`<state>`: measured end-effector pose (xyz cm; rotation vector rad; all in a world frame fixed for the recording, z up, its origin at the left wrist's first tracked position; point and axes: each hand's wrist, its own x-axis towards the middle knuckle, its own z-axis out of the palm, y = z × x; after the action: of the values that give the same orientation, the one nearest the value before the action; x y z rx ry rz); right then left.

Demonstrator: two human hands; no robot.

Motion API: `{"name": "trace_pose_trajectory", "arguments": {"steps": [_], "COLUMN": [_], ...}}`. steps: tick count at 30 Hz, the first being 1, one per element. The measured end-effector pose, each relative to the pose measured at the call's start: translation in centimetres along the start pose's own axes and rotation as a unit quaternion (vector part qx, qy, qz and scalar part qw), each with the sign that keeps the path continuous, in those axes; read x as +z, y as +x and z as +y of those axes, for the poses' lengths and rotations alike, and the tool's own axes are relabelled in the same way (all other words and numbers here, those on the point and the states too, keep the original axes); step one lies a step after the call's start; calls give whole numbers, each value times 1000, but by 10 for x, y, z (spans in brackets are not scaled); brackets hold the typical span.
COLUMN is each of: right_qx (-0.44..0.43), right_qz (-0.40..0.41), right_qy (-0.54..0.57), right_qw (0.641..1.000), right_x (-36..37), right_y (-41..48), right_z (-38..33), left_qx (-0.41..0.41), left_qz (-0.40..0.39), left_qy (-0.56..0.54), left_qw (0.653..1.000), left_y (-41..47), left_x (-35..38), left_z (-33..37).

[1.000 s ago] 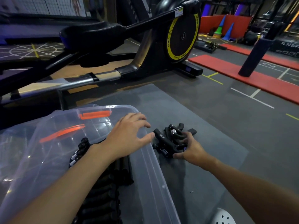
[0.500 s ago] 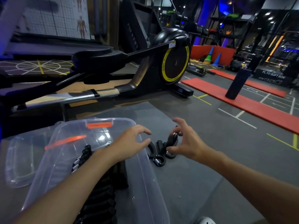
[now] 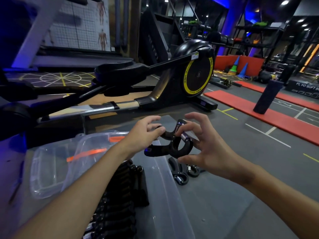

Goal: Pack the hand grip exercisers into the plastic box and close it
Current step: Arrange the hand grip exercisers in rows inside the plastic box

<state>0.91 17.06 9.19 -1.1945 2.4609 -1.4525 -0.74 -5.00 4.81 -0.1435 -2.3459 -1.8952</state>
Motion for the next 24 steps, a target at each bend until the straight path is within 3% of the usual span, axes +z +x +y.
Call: {"name": "trace_pose_trajectory", "arguments": {"steps": [4,10,14,16,21,24], "right_qx": [-14,67,118,118,119,129], "right_qz": [-16,67,112,133,104,87], "right_qy": [17,103,135,138,142,151], "right_qw": [1000,990,977,974,977,976], "right_x": [4,7,14,14,15,16], "right_y": [3,13,19,21,22,22], "right_z": [-2,14,26,27,29,33], "left_qx": [19,72,111,98,31,19], "left_qz": [-1,97,118,93,-65,-94], "left_qy": [-77,-73,-16,1,-19,-37], "left_qw": [997,990,987,991,997,995], "left_y": [-4,-5,-11,-15,-30,-39], "left_x": [-9,-28,-22,-28,-36,-36], "left_z": [-2,3,17,24,36,36]}}
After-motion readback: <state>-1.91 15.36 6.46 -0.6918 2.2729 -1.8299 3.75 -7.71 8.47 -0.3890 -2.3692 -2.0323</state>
